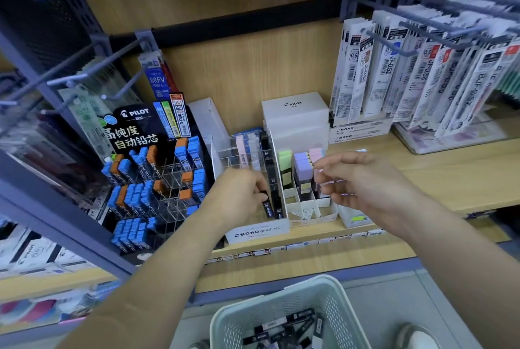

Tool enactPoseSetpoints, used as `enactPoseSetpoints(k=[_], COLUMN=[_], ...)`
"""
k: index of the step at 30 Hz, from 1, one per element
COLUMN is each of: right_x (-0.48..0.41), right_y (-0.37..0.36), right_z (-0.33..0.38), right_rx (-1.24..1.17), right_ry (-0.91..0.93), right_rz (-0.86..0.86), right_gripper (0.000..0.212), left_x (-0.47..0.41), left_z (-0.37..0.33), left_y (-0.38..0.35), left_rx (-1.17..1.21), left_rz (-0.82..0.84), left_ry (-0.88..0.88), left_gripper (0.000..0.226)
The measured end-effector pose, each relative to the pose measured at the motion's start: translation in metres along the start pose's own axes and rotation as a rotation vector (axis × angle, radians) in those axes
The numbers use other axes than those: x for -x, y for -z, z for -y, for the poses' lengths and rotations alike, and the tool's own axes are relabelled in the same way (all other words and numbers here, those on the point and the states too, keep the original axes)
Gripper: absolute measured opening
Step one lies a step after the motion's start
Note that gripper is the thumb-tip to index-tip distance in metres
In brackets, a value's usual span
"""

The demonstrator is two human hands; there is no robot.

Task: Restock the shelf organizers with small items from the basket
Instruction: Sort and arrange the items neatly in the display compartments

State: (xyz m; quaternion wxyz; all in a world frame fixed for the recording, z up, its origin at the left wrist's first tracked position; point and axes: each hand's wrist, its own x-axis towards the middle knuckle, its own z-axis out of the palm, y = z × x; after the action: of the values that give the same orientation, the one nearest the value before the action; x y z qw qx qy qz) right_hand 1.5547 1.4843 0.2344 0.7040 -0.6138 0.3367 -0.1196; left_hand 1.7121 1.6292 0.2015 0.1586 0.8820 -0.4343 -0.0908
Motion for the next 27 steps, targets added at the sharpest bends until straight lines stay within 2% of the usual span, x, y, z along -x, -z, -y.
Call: enactPoseSetpoints(k=[6,10,12,17,21,25,27], right_x=[0.001,0.002,0.004,0.007,0.010,0.014,0.019], right_y=[0.001,0.001,-0.002,-0.004,0.002,0.010,0.012], right_z=[-0.001,-0.004,-0.009,-0.027,-0.037,-0.053,-0.068], right_rx=[0.013,0.037,0.077,0.249,0.376,0.498,0.578], right_ry=[-0.001,-0.009,-0.026,-0.071,-0.084,-0.137,-0.182], right_rz=[0.017,0.030,0.060,0.169,0.226,0.273,0.309], right_gripper=[0.017,0.017,0.017,0.017,0.018,0.018,0.015], left_x=[-0.002,-0.002,-0.001,0.001,0.008,0.031,0.051], left_z=[0.005,0.005,0.005,0.014,0.013,-0.003,-0.012], left_y=[-0.002,-0.013,-0.020,-0.026,-0.022,-0.012,-0.011], left_rx=[-0.066,-0.138,-0.195,-0.331,-0.290,-0.196,-0.146], left_rz=[-0.030,0.010,0.005,-0.087,-0.122,-0.245,-0.187], left_ry=[-0.012,-0.050,-0.074,-0.126,-0.148,-0.274,-0.318], left_gripper=[0.016,0.010,0.004,0.009,0.008,0.010,0.010])
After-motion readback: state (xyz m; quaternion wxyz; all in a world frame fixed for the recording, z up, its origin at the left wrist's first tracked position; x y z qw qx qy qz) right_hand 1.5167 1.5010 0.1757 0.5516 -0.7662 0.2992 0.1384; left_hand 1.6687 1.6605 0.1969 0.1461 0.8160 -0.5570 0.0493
